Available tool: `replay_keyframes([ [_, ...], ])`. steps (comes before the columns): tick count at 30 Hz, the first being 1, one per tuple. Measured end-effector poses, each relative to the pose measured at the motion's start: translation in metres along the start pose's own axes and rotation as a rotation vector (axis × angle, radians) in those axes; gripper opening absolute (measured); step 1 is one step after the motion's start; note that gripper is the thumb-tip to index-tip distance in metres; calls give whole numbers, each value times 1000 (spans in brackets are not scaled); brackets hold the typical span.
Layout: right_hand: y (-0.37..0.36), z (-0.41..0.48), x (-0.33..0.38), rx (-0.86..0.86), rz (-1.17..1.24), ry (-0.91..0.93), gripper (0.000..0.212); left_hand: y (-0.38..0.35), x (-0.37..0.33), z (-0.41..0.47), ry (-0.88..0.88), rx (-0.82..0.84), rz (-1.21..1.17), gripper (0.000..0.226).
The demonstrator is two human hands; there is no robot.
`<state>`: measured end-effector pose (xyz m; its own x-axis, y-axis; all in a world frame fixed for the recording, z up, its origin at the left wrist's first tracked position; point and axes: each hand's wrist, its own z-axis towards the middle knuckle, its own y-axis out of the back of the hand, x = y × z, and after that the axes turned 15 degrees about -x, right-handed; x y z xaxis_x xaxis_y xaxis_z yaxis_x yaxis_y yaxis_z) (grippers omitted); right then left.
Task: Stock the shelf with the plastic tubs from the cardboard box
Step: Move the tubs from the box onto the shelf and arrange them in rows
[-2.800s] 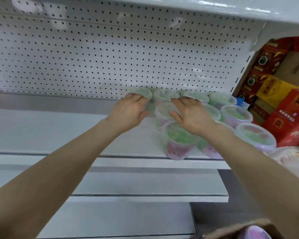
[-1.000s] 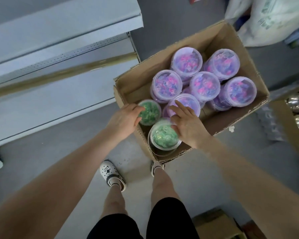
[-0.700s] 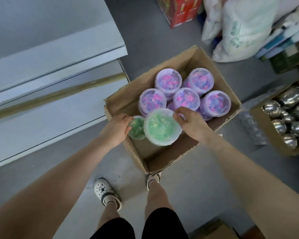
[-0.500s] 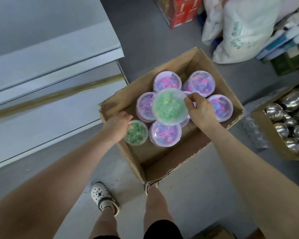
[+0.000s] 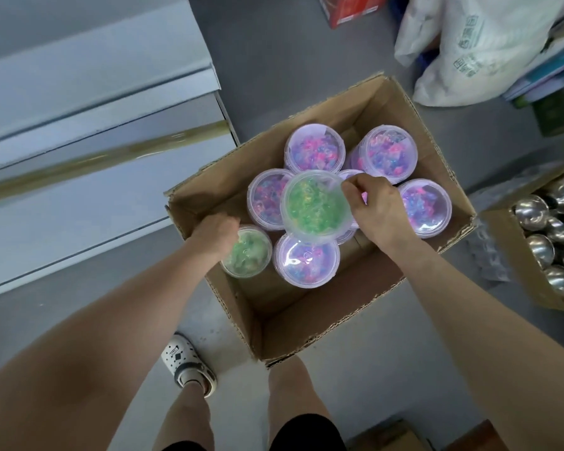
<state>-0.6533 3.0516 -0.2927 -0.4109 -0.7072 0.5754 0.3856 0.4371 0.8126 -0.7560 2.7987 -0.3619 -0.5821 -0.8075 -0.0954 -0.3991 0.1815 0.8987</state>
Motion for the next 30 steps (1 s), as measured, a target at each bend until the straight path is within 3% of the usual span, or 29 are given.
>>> replay_keyframes([
  [7, 19, -3, 25, -17, -81, 29, 36, 47, -3, -39, 2, -181, 29, 22],
  [15, 56, -40, 94, -113, -196, -23, 29, 119, 35, -125, 5, -417, -161, 31],
  [22, 83, -85, 199, -168, -169, -80, 33, 166, 115, -212, -21, -577, -213, 23],
  [30, 111, -108, 351, -164, -2, -5, 39, 219, 208, -317, 22, -780, -184, 26],
])
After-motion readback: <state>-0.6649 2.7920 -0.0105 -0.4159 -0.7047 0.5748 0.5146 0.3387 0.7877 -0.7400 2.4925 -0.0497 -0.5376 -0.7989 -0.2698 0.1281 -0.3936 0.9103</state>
